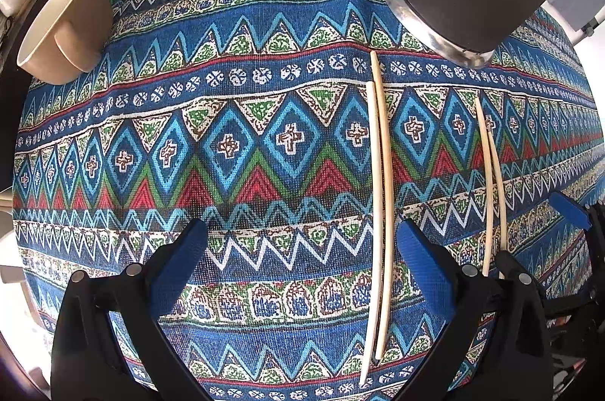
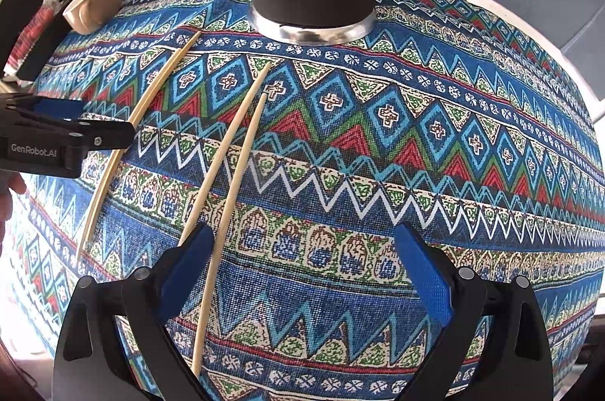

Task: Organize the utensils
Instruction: 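Close the right tool on a stick while the left tool grasps another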

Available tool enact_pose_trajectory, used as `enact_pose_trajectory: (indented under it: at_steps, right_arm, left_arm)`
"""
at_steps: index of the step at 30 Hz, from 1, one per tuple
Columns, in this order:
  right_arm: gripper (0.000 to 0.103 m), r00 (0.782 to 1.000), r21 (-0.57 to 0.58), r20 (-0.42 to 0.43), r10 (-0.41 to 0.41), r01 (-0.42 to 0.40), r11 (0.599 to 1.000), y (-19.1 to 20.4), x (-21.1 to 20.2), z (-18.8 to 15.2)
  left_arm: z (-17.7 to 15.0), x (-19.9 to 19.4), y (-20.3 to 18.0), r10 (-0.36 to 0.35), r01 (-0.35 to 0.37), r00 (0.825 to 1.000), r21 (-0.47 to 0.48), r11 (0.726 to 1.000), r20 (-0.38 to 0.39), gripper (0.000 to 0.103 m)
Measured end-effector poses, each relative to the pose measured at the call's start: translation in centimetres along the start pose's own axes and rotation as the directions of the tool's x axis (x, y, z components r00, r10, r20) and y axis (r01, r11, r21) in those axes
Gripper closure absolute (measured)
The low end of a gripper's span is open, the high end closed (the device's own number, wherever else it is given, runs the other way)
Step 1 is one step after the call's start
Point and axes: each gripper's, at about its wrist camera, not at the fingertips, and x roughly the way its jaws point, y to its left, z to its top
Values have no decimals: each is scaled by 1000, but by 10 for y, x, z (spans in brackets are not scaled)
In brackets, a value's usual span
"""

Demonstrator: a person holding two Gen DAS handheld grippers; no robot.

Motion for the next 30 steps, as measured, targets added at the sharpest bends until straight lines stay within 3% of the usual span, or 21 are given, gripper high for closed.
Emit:
enact_pose_trajectory:
  at_steps: [7, 11, 15, 21, 24, 27, 29, 30]
  right_arm:
    - [14, 1000, -23, -10, 16, -16, 1000, -11, 1, -1]
    - [14, 1000, -32, -14, 16, -16, 999, -12, -1, -4]
    - [16, 999, -43, -29, 16, -17, 999, -10, -1, -1]
    - [39, 999, -47, -26, 19, -20, 999, -20, -11, -5]
    - [56, 999, -44, -26, 19, -21, 999, -27, -14, -5]
    - [75, 999, -39, -29, 19, -20, 999, -37, -17, -6]
    - [92, 999, -23, -38, 14, -15, 1000, -44, -18, -5]
    - [95, 999, -11, -43, 13, -14, 1000, -48, -18, -5]
  left_arm:
    - [-27, -13, 27, -27, 27, 1000, -18, 999, -6, 6]
    - [-33, -8, 34, 38, -37, 999, 33, 999, -21, 4]
    - [-27, -7, 28, 42, -42, 999, 19, 999, -14, 4]
    - [-26, -10, 22, 43, -44, 999, 43, 998, 14, 4]
    - [-30, -13, 20, 40, -41, 999, 56, 998, 23, 6]
    - [-35, -19, 21, 38, -40, 999, 61, 997, 26, 12]
    - [-38, -24, 28, 36, -38, 999, 61, 997, 32, 22]
    - [-39, -27, 31, 35, -36, 999, 61, 997, 32, 25]
